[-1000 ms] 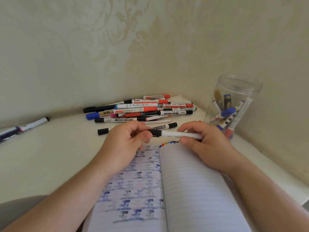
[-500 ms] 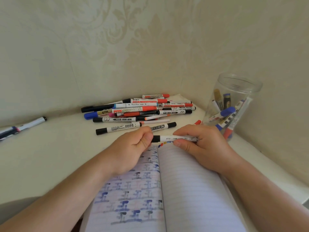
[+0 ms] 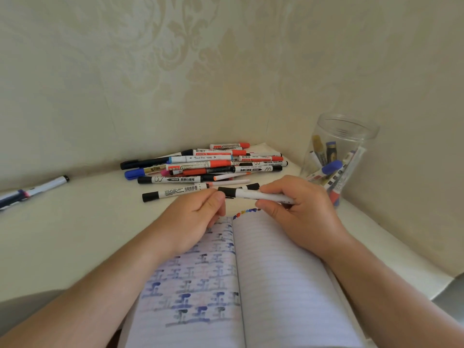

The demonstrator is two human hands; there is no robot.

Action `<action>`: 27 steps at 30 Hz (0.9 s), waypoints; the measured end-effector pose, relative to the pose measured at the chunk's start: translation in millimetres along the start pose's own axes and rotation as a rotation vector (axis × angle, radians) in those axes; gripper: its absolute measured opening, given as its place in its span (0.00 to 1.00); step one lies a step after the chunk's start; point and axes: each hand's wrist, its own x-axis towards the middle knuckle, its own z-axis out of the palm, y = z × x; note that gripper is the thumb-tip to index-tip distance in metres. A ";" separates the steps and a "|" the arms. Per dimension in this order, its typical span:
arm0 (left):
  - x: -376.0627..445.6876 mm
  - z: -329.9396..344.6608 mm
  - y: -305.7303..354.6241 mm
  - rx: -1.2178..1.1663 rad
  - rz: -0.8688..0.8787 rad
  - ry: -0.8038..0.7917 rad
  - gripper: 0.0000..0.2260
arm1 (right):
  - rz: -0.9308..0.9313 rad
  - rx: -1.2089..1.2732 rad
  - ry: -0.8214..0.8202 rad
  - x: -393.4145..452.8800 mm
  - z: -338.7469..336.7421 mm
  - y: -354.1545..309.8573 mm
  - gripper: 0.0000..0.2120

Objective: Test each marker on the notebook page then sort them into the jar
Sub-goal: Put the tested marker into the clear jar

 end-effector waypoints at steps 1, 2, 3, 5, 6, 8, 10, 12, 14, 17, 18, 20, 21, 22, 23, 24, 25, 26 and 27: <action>-0.9 0.3 -0.3 -0.014 0.000 -0.006 0.18 | 0.008 0.002 -0.001 -0.7 -1.1 0.2 0.10; -1.8 0.6 -0.2 -0.052 -0.007 -0.016 0.19 | 0.009 0.008 -0.006 -1.2 -1.3 -0.1 0.10; -2.4 0.5 0.6 -0.095 -0.019 -0.025 0.20 | 0.005 0.013 -0.016 -1.2 -0.4 -0.9 0.09; -2.0 -0.1 1.1 -0.136 -0.032 -0.026 0.22 | -0.007 0.020 -0.050 -1.4 2.9 -1.1 0.09; -1.4 -0.3 0.7 -0.125 -0.028 -0.020 0.22 | -0.003 0.026 -0.070 -1.4 4.1 -0.5 0.10; -0.6 -0.5 0.1 -0.054 0.006 -0.001 0.20 | 0.052 0.052 -0.117 -1.7 4.0 0.1 0.08; -0.5 -1.5 -3.0 0.010 0.038 0.015 0.20 | 0.112 0.118 -0.157 -2.7 4.2 -1.8 0.07; -1.2 -1.6 -4.3 0.049 0.054 -0.004 0.19 | 0.159 0.202 -0.171 -3.0 5.0 -3.8 0.09; -0.5 -0.2 -6.1 0.048 0.058 -0.016 0.20 | 0.218 0.260 -0.174 -1.5 5.1 -5.1 0.11; 1.2 -3.1 -9.5 -0.026 0.030 -0.041 0.23 | 0.273 0.252 -0.155 2.7 -3.3 -13.0 0.12; 0.8 -4.3 -8.8 0.017 0.033 -0.067 0.23 | 0.290 0.265 -0.130 5.8 -11.8 -17.9 0.14; 0.0 -2.9 -2.6 0.203 0.045 -0.116 0.30 | 0.326 0.292 0.021 18.1 -43.3 -28.5 0.15; -1.2 -0.6 1.9 0.334 0.049 -0.139 0.32 | 0.337 0.288 0.117 27.2 -64.1 -31.6 0.12; -1.6 2.7 6.7 0.468 0.051 -0.159 0.32 | 0.349 0.269 0.205 37.8 -87.0 -33.0 0.08; -1.2 6.7 12.0 0.577 0.055 -0.174 0.31 | 0.354 0.225 0.273 48.1 -110.0 -31.1 0.05; -1.1 9.4 18.0 0.646 0.055 -0.190 0.29 | 0.359 0.173 0.316 57.9 -131.7 -27.0 0.04; -0.2 10.7 22.0 0.687 0.052 -0.216 0.27 | 0.375 0.116 0.338 66.7 -151.1 -20.6 0.03; 0.4 11.1 25.4 0.710 0.045 -0.244 0.27 | 0.407 0.055 0.337 73.9 -166.0 -13.9 0.03; 1.3 10.8 27.3 0.718 0.028 -0.268 0.27 | 0.442 -0.009 0.309 79.8 -176.7 -9.0 0.04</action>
